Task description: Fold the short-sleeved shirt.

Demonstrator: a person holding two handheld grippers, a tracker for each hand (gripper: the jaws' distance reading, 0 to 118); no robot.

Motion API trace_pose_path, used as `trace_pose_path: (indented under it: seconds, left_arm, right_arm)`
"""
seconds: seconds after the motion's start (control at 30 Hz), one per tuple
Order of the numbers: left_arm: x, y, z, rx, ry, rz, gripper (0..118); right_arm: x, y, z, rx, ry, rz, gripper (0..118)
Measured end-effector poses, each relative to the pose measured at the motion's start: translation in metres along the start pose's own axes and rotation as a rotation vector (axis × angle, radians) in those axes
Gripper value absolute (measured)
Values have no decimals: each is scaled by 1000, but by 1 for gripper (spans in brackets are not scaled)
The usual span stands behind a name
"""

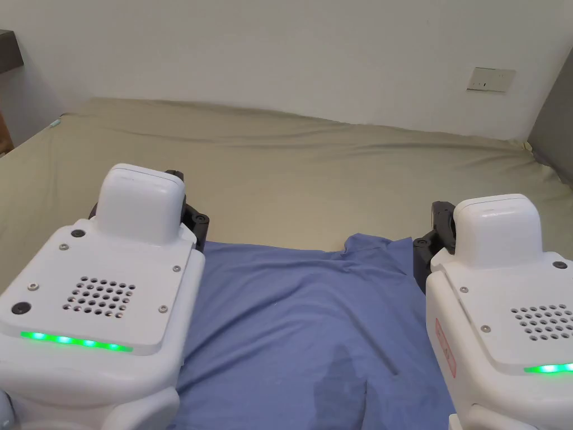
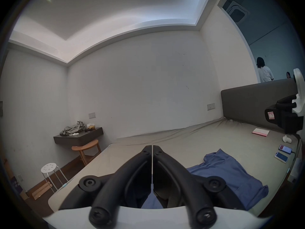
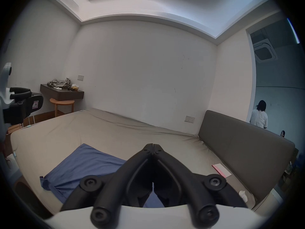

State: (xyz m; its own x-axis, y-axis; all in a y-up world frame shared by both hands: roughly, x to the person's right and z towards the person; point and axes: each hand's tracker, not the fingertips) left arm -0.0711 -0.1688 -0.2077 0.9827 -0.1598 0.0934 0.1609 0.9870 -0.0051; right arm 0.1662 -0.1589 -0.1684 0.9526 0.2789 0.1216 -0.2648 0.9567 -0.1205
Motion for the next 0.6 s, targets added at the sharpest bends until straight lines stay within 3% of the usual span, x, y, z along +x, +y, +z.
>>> trace_pose_path:
  seconds: [0.27,0.37,0.5,0.57,0.6]
  left_arm:
    - [-6,-3,-9,-42,-41,38,0]
    - [-13,-17,-20,-149,-103,39,0]
    - [-34,-65,-35,-346,-82,27,0]
    - [-54,-102,-39,-462,-90,61,10]
    - [-63,-122,-42,-542,-84,76,36]
  right_arm:
    - [6,-6,-9,-14,0,6,0]
    - [6,-11,-12,-36,5,8,0]
    - [10,-22,-13,-67,7,20,0]
    - [15,-29,-14,-88,4,22,0]
    - [17,-32,-14,-101,2,21,0]
